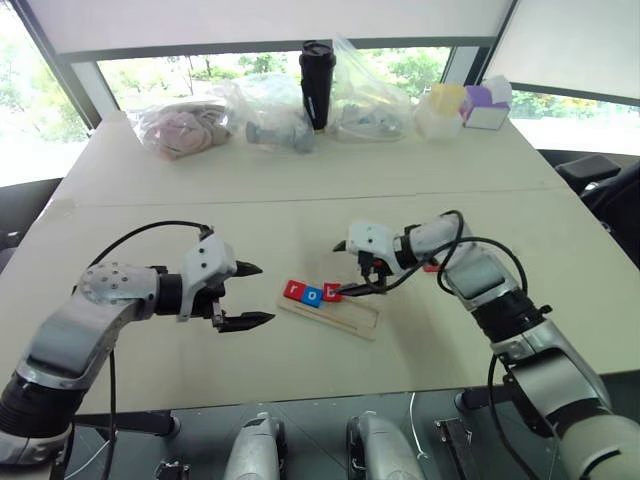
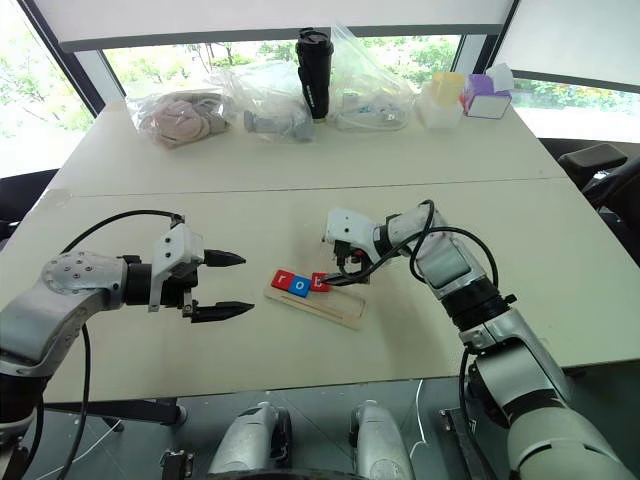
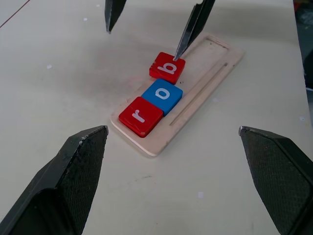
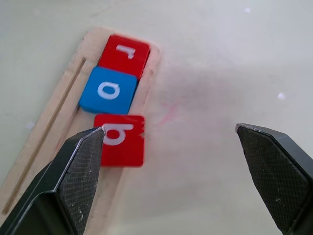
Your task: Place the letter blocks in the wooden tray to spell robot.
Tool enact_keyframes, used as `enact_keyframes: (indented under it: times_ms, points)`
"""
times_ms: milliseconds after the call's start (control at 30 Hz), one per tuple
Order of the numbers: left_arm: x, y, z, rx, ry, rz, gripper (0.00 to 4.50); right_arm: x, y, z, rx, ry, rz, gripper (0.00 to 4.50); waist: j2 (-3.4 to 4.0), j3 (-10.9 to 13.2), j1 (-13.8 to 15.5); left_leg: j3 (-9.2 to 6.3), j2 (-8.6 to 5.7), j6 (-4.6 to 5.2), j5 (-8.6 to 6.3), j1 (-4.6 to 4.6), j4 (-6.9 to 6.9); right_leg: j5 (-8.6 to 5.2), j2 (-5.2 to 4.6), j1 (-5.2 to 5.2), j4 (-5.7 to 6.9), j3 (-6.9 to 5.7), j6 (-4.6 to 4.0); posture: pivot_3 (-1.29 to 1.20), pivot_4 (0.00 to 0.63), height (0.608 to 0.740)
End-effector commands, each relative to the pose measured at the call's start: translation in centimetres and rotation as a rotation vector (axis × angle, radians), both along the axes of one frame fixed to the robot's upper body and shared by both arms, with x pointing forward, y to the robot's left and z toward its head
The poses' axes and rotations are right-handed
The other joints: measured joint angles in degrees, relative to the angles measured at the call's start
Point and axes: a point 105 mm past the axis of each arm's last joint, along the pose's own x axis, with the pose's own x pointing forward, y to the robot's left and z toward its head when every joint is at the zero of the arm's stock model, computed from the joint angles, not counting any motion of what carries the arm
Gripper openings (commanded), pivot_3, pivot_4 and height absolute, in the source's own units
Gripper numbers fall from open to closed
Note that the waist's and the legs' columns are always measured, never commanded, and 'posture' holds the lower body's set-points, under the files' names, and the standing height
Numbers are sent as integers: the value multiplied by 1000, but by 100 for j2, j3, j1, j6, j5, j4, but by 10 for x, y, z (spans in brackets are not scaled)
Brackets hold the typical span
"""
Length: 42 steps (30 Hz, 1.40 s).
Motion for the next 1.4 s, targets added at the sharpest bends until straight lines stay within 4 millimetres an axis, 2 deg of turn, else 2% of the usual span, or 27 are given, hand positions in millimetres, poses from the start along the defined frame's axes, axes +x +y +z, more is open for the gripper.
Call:
enact_keyframes:
  times_ms: [33,200,400,567,733,867,1133,1267,1400]
  points:
    - [1,-3,6,-3,-39,-14,4500,-10,1,13,26,-18,74,4437,0,0,1,0,0,0,0,0,0,0,0,0,0,0,0,0,150,740]
    - [2,-3,5,-4,-42,-15,4500,-11,2,11,40,-14,60,4437,0,0,-8,-1,0,0,0,1,0,0,0,0,0,0,-1,0,150,740]
    - [3,-3,5,-5,-41,-16,4500,22,-10,15,89,-107,-132,4437,0,0,-12,0,0,0,0,1,0,0,0,0,1,0,-1,0,150,740]
    - [3,-3,5,-5,-41,-16,4500,34,-12,11,90,-147,-187,4437,0,0,-14,1,0,0,0,0,0,0,0,-1,0,1,-1,0,150,740]
    - [3,-3,5,-4,-41,-16,4500,34,-12,3,78,-141,-188,4437,1,0,-16,1,0,0,0,0,-1,1,0,-1,0,1,1,0,150,740]
    - [4,-3,5,-4,-41,-15,4500,23,-10,-10,47,-100,-135,4437,1,0,-9,1,0,0,0,0,-1,0,0,0,0,0,1,0,150,740]
    - [4,-3,4,-4,-42,-14,4500,4,-2,-15,52,-48,-68,4437,1,1,-19,0,1,0,0,2,-1,1,1,0,1,0,1,0,150,740]
    - [4,-3,4,-4,-42,-14,4500,2,0,-12,63,-55,-70,4437,1,1,-15,0,1,0,0,2,-2,0,1,0,1,0,1,0,150,740]
    - [5,-3,3,-5,-40,-15,4500,15,-8,0,60,-127,-122,4437,1,1,-10,0,1,0,0,2,-2,-1,0,0,0,0,-2,0,150,740]
